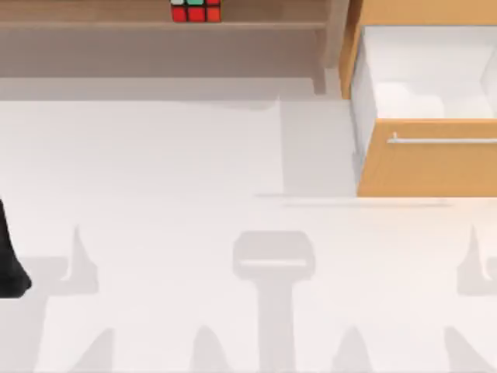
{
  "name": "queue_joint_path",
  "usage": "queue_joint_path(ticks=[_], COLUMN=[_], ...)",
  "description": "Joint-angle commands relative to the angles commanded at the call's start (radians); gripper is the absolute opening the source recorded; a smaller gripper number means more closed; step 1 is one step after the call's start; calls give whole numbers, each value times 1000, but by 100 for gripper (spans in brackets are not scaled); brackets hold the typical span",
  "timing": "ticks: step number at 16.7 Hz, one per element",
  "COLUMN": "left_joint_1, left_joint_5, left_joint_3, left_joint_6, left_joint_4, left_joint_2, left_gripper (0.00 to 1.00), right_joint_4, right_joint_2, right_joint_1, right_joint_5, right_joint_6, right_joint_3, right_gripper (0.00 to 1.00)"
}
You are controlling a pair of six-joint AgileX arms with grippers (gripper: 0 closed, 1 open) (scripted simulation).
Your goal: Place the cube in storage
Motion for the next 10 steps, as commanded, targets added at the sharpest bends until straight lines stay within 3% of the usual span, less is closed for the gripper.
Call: queue_joint_path(ticks=[5,10], left_joint_1=[0,0], left_joint_5=[0,0], left_joint_3=[0,0], left_joint_6=[0,0], left_joint_4=[0,0], left_joint_2=[0,0], left_gripper=[100,100], right_joint_4=[25,117], right_joint_2=[60,369], right_joint_1=[42,214], right_joint_5=[39,212], right_joint_6=[-8,-34], right_joint_3=[54,324], right_gripper=[100,100])
